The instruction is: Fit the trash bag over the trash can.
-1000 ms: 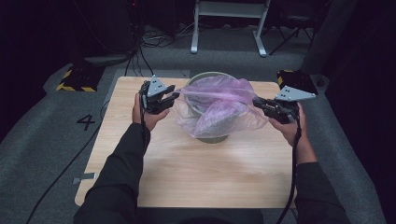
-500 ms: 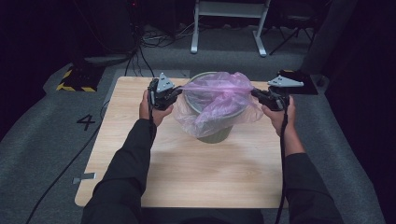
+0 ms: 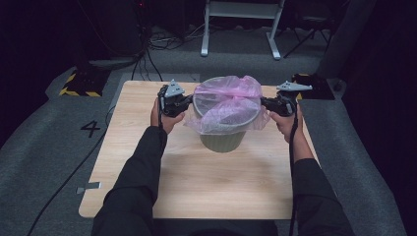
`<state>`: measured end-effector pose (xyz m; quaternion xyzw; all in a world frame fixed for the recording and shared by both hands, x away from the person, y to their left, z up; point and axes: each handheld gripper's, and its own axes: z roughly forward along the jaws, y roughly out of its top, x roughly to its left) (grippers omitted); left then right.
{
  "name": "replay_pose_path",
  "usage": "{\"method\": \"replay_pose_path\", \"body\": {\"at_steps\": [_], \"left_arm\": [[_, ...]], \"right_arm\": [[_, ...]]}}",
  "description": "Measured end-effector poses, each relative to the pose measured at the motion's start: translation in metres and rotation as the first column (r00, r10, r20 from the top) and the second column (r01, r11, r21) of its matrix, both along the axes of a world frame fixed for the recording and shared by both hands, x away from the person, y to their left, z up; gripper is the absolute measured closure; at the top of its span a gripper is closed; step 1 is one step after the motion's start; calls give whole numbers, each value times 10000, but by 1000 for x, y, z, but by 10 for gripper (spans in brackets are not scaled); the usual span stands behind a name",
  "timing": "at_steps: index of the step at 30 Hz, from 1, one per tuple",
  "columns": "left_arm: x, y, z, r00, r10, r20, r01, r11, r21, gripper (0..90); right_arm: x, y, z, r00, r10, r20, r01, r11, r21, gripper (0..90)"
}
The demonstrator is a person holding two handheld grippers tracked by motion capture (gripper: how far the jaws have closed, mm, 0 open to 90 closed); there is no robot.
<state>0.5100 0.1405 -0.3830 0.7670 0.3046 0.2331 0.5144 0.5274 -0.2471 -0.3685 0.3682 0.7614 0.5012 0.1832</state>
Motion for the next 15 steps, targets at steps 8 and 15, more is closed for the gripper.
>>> {"method": "replay_pose_path", "body": {"at_steps": [8, 15], "left_arm": [[-35, 11, 1, 9962, -837, 222, 831, 9962, 273, 898], [-53, 15, 3, 9955, -837, 444, 814, 9954, 514, 897]], "right_arm": [[-31, -4, -3, 9906, 1342, 244, -1343, 9909, -1, 900], [-50, -5, 1, 9868, 1567, 409, -1546, 9867, -501, 900]]}}
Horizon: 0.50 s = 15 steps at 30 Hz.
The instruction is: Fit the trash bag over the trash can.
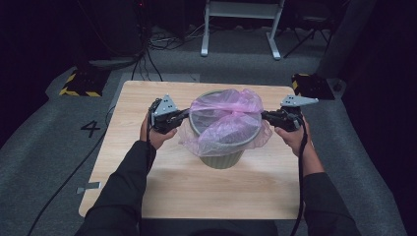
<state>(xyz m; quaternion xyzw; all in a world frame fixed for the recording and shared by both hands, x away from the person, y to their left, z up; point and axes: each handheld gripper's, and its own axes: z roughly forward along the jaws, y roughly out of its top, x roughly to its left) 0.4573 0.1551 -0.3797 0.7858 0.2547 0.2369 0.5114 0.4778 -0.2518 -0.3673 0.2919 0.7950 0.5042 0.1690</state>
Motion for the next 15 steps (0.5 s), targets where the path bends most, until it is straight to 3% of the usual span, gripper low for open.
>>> {"method": "replay_pose_path", "body": {"at_steps": [5, 10, 15], "left_arm": [[14, 2, 2, 9981, 483, -379, -504, 9972, -556, 894], [27, -2, -5, 9925, 847, -878, -873, 9959, -253, 888], [34, -8, -14, 9858, 782, -1485, -810, 9966, -129, 887]], "right_arm": [[4, 3, 5, 9937, -1108, 192, 1107, 9938, 67, 897], [12, 6, 2, 9862, -1653, -61, 1653, 9862, 11, 891], [21, 8, -9, 9837, -1620, -781, 1632, 9865, 99, 889]]}}
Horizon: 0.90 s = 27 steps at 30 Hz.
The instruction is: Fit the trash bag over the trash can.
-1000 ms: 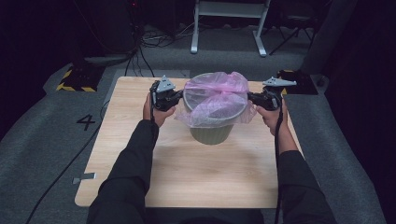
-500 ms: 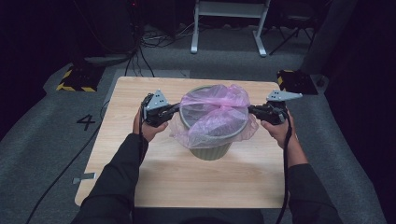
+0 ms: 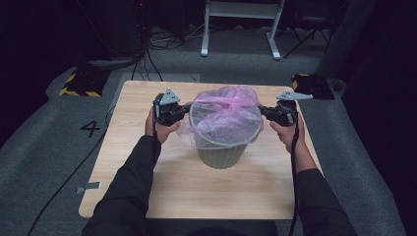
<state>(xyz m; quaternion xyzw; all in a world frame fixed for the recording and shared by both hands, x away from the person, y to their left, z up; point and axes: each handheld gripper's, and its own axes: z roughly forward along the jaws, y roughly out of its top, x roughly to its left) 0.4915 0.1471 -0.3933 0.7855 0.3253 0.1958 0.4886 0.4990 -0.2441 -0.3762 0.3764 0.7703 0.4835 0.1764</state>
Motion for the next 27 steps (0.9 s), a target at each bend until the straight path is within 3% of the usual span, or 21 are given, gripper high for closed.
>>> {"method": "replay_pose_path", "body": {"at_steps": [1, 4, 6, 10, 11, 14, 16, 18, 20, 22, 24, 27], "left_arm": [[2, -3, -3, 9994, -147, -312, 151, 9998, 108, 887], [2, -5, -6, 9970, -423, -648, 430, 9990, 96, 866], [-1, -4, -5, 9983, -300, -502, 312, 9993, 218, 804], [-11, 8, -1, 9989, 411, -207, -404, 9987, 321, 453], [-15, 14, -1, 9990, 429, -136, -425, 9986, 303, 400], [-29, 33, 4, 9960, 841, 285, -843, 9964, 61, 271], [-40, 46, 9, 9922, 1012, 734, -1005, 9948, -135, 236], [-54, 55, 16, 9924, 724, 997, -682, 9966, -457, 214], [-70, 58, 24, 9888, 390, 1443, -333, 9985, -424, 179], [-88, 56, 30, 9863, -165, 1641, 259, 9981, -553, 156], [-105, 50, 33, 9780, -809, 1920, 926, 9943, -526, 156], [-128, 37, 34, 9645, -1446, 2211, 1537, 9878, -241, 155]], "right_arm": [[2, 0, -3, 9998, -5, -190, 5, 10000, -8, 889], [3, 1, -9, 9990, 149, -422, -144, 9998, 107, 890], [1, 1, -10, 9990, 204, -387, -200, 9997, 107, 889], [-5, -6, -9, 9998, 125, -168, -125, 9999, 27, 889], [-7, -8, -8, 9999, 111, -129, -111, 9999, 51, 889], [-12, -18, -5, 10000, 4, 34, -4, 10000, -32, 877], [-15, -22, -3, 9999, -74, 137, 75, 9999, -110, 873], [-19, -26, 0, 9998, -51, 204, 52, 10000, -75, 866], [-23, -29, 2, 9995, 54, 321, -50, 9999, -132, 846], [-29, -30, 5, 9988, 330, 359, -323, 9992, -221, 819], [-35, -30, 8, 9973, 464, 577, -438, 9981, -440, 808], [-46, -30, 12, 9946, 698, 769, -652, 9960, -608, 794]]}}
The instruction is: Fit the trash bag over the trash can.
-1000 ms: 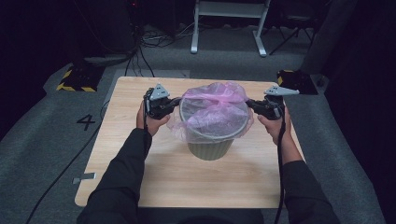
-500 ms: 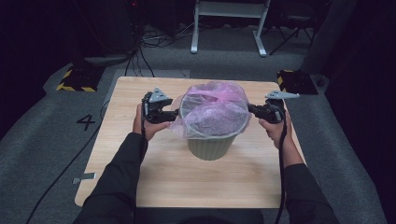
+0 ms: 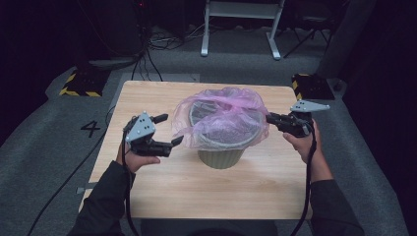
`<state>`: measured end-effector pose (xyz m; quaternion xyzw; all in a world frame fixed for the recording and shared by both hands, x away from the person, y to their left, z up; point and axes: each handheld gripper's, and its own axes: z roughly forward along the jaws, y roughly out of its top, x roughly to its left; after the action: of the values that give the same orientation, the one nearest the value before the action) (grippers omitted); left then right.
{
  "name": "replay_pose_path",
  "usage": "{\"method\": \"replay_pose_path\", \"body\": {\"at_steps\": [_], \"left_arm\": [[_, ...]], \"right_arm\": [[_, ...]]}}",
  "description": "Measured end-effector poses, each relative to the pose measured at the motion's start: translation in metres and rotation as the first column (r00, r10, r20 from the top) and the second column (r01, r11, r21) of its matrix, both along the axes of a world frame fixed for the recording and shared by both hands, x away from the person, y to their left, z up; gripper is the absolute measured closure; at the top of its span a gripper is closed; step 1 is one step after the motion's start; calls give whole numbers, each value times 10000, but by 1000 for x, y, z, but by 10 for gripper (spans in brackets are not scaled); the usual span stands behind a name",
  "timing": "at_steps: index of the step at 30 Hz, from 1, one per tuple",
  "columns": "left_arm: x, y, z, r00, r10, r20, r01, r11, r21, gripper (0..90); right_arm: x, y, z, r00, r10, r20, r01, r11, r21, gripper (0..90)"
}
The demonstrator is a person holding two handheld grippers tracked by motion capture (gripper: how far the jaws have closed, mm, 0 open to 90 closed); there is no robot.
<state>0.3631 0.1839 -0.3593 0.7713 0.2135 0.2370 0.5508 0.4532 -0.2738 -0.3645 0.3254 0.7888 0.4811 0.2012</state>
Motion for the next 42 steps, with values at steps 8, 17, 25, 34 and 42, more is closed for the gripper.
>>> {"method": "replay_pose_path", "body": {"at_steps": [8, 17, 25, 34, 42], "left_arm": [[-17, -32, -6, 9981, -551, 285, 542, 9980, 320, 161], [-9, -43, -25, 9995, 142, 298, -170, 9953, 958, 341], [-1, -38, -31, 9987, 337, 371, -378, 9925, 1166, 774], [1, -37, -33, 9995, 30, 304, -69, 9914, 1304, 894], [2, -36, -33, 9996, -171, 203, 141, 9897, 1426, 897]], "right_arm": [[-26, 0, 11, 9946, 872, 566, -864, 9961, -153, 793], [-48, 3, 13, 9800, 1848, 731, -1818, 9822, -464, 637], [-61, 7, 32, 9756, 1566, 1539, -1530, 9876, -352, 362], [-59, 54, 76, 9113, 3134, 2671, -2614, 9415, -2126, 562], [-21, 90, 65, 9406, 2820, 1891, -1983, 9083, -3682, 515]]}}
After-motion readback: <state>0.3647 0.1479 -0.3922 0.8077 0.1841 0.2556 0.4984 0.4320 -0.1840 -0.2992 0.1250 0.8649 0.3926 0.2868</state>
